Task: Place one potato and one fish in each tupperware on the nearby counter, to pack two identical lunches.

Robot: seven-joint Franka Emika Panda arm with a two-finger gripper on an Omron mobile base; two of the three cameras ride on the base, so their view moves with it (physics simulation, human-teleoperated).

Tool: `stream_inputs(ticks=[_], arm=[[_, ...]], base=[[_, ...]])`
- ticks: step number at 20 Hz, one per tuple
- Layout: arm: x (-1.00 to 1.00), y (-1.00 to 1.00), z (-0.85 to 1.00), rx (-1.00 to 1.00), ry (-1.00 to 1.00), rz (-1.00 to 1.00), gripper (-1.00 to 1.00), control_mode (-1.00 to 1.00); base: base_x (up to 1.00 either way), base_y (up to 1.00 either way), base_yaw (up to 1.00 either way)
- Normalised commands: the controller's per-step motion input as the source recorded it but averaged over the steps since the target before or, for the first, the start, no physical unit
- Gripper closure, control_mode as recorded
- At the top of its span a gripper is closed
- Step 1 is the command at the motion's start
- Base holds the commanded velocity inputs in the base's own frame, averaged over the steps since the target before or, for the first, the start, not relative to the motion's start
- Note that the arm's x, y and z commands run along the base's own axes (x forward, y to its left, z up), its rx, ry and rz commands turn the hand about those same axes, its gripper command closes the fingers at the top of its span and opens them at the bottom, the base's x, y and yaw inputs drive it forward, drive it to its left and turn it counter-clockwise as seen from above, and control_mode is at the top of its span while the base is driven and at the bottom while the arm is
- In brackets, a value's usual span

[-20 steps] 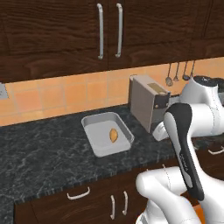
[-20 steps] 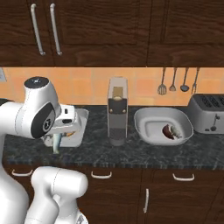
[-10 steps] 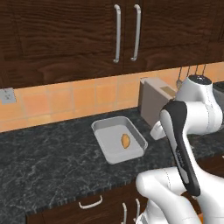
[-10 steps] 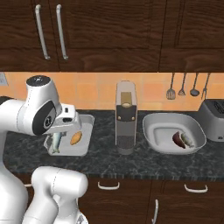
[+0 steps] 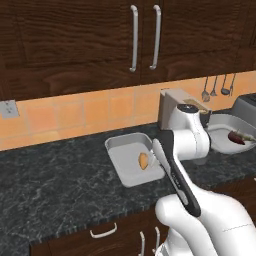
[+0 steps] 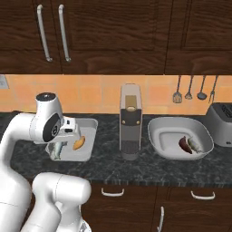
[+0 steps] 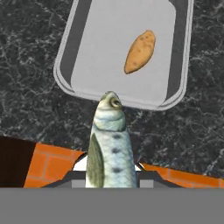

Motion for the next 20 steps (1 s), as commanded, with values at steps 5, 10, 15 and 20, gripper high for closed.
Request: stream_inputs(ticks=[5,10,15,20], arm=[[1.0,0.35,-0.14,0.0,0.02,-0.06,1.0,-1.0],[0.8,0.05,-0.01,0.0,0.07,-0.03,1.0,-1.0],[0.68,0.12,-0.22,0.0,0.08,0.0,1.0,-1.0],[0.34,0.2,-0.61,0.0,0.07,0.0,1.0,-1.0]], base=[[0.0,0.0,0.0],[0.0,0.0,0.0],[0.0,0.0,0.0],[0.0,0.0,0.0]])
